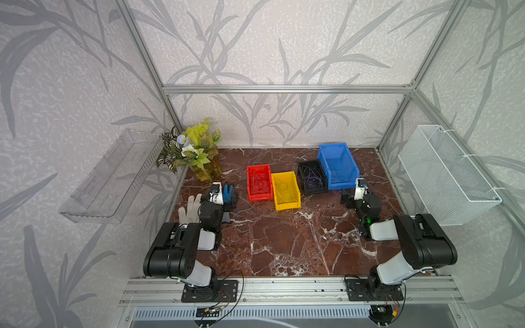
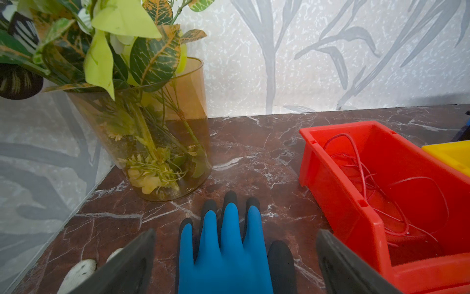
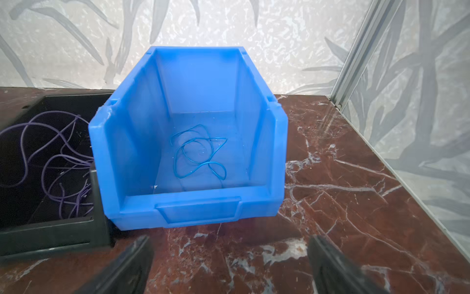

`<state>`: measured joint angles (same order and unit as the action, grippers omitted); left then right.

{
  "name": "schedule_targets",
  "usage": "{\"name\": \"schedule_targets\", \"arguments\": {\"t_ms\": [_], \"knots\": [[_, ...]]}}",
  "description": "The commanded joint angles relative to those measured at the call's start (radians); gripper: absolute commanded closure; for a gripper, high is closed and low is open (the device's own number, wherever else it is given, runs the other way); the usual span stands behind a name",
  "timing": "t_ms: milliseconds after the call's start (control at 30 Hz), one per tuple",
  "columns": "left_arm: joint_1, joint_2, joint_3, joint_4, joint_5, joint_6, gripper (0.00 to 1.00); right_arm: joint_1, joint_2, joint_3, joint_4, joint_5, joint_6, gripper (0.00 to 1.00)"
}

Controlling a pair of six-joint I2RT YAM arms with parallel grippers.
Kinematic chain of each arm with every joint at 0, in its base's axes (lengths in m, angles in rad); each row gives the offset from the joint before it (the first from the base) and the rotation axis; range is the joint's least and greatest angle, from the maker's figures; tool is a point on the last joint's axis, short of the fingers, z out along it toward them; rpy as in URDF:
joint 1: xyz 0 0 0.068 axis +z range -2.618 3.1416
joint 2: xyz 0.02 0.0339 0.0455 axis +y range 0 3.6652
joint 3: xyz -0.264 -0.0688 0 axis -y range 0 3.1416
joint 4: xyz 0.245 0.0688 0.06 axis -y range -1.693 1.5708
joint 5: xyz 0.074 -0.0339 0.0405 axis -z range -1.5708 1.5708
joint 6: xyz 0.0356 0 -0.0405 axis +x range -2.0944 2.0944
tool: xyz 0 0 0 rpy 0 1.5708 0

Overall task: Untangle and sort cables by color
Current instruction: Reset both arms

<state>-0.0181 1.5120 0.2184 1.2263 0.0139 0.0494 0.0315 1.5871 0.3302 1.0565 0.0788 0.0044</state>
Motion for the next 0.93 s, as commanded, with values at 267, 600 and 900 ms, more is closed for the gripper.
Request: {"name": "schedule_targets", "arguments": {"t_ms": [267,600,900], "knots": [[0.003,0.002,0.006,0.023,-0.014,-0.014,0.0,-0.012,-0.001,0.036,-0.067,0.036,0.029,0.01],[0.003,0.002,0.012,0.017,-0.014,-0.012,0.0,-0.01,-0.001,0.034,-0.064,0.034,0.026,0.01],[0.003,0.0,0.006,0.021,-0.014,-0.013,0.0,-0.01,-0.001,0.034,-0.062,0.035,0.026,0.01]]}}
